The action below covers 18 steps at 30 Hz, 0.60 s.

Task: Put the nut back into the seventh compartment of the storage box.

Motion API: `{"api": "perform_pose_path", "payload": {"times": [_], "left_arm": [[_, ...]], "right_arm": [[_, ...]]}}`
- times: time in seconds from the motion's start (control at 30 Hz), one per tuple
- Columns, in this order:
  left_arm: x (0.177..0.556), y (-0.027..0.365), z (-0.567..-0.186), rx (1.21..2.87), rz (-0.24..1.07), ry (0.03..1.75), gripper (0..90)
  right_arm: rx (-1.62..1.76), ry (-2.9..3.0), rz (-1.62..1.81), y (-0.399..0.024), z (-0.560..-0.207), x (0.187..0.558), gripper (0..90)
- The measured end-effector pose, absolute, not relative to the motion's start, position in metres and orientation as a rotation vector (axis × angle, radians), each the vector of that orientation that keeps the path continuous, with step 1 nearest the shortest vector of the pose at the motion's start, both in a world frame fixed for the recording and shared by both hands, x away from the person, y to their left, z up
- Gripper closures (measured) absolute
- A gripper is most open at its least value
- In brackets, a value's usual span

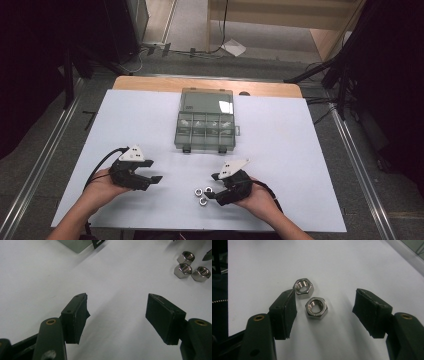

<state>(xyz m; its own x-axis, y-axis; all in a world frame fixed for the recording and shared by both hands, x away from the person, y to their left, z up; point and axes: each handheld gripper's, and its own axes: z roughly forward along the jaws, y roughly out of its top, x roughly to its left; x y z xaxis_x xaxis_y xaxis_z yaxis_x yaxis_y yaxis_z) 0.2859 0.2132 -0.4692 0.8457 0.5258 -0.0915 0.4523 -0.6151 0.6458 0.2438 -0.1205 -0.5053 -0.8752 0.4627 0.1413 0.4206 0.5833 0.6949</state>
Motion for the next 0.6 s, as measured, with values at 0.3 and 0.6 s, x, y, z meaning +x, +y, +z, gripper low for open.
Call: {"api": "perform_pose_path", "payload": {"times": [0.3, 0.6], "left_arm": [[0.2857, 0.2130, -0.4690, 2.339, 0.140, 0.705, 33.9], [0.2863, 0.2134, -0.4693, 2.332, 0.129, 0.708, 33.9]], "right_arm": [[0.765, 2.767, 1.177, -0.1188, -0.5110, 0.2430, 51.1], [0.708, 2.755, 1.124, -0.1125, -0.5116, 0.2376, 62.1]]}}
